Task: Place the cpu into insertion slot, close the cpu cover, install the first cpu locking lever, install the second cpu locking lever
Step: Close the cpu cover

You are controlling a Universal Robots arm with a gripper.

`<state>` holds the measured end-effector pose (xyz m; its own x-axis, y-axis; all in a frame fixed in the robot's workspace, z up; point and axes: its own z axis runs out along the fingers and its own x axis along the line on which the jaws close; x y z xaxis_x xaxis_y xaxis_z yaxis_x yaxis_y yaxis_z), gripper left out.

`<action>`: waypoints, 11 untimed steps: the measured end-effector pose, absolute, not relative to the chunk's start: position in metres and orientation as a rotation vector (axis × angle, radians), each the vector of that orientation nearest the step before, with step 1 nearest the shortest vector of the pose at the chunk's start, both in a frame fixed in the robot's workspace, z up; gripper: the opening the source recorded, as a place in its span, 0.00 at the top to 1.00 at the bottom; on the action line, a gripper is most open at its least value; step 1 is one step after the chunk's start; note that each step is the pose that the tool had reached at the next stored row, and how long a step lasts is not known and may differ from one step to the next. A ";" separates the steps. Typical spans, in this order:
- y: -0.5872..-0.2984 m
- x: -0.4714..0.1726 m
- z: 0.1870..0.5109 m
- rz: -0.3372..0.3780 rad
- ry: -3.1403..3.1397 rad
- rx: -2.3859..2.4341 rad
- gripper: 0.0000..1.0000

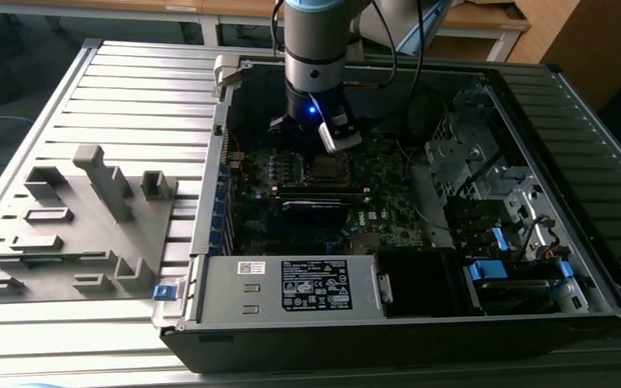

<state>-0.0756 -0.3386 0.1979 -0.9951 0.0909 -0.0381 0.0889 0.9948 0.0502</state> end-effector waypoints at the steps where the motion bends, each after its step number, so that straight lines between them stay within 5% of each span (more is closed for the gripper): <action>1: -0.339 -0.076 0.198 0.075 3.097 0.140 0.89; 11: -0.338 -0.076 0.199 0.078 3.095 0.139 0.89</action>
